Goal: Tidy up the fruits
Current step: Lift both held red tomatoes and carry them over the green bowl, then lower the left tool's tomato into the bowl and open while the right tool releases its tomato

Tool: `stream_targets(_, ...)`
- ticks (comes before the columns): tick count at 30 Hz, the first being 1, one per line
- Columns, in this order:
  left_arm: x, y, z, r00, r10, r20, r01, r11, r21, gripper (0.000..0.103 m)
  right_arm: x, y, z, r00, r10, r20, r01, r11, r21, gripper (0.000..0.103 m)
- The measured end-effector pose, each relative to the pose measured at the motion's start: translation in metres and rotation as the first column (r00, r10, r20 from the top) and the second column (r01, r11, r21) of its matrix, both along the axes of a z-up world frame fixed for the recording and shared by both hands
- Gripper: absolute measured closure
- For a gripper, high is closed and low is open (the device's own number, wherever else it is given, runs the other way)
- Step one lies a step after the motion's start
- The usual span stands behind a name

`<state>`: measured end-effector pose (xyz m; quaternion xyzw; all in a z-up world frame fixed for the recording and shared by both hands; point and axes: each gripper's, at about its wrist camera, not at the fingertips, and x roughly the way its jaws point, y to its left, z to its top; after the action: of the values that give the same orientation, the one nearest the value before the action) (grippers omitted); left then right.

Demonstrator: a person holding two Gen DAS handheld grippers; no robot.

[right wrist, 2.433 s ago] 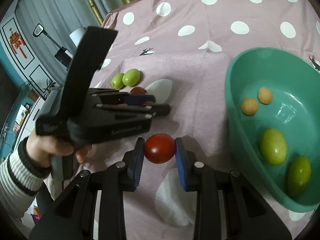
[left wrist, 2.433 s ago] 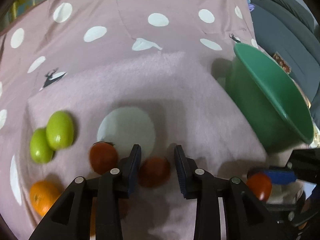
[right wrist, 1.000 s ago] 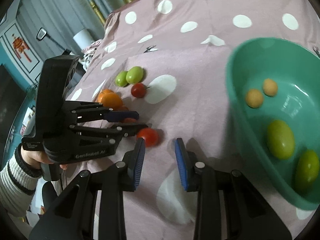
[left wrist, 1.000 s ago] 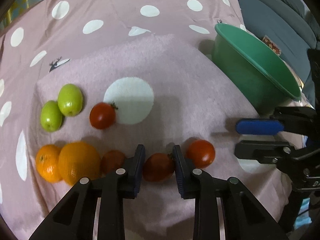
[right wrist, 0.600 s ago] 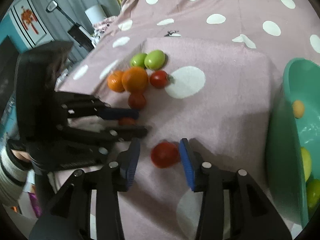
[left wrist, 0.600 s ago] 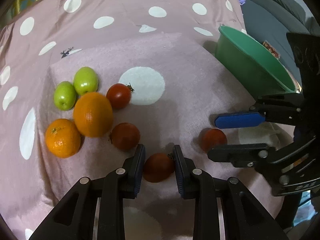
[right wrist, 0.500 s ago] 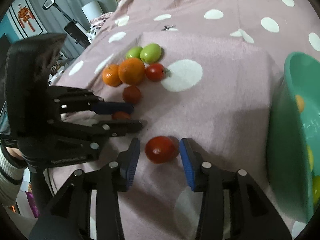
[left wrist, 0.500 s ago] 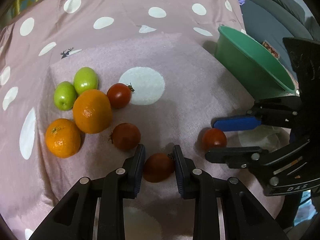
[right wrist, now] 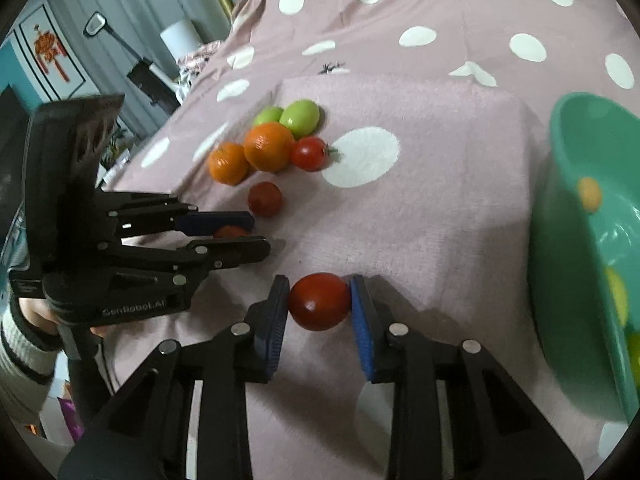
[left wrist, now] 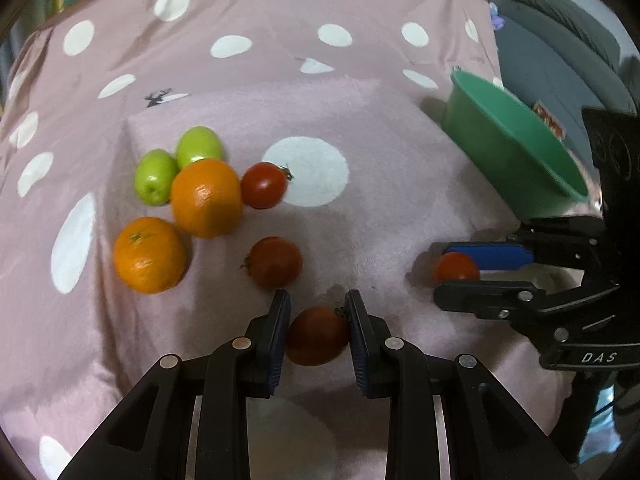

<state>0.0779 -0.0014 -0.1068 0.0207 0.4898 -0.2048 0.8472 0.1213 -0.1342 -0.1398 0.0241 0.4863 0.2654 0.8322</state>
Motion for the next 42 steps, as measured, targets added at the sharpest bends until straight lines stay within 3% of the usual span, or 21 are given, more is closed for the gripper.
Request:
stream_targets(9, -0.018, 0.011, 0.029, 0.998, 0.052, 0.045, -0.049, 0.996, -0.074, 0.074, -0.019, -0.011, 0.023, 0.998, -0.042, 0.039, 0.041, 0.998, 0.047, 0.072)
stream_targets(20, -0.028, 0.005, 0.057, 0.993, 0.078, 0.089, -0.068, 0.991, -0.112, 0.074, -0.038, -0.038, 0.050, 0.987, -0.115, 0.111, 0.107, 0.991, 0.081, 0.072)
stream_targets(30, -0.017, -0.029, 0.081, 0.990, 0.036, 0.140, -0.014, 0.989, -0.150, 0.074, -0.048, -0.080, 0.065, 0.964, -0.216, 0.156, 0.202, 0.974, 0.104, 0.072)
stream_targets(42, 0.010, -0.090, 0.098, 0.982, -0.086, 0.168, 0.111, 0.983, -0.146, 0.074, -0.050, -0.128, 0.074, 0.923, -0.335, 0.189, 0.313, 0.940, 0.137, 0.072)
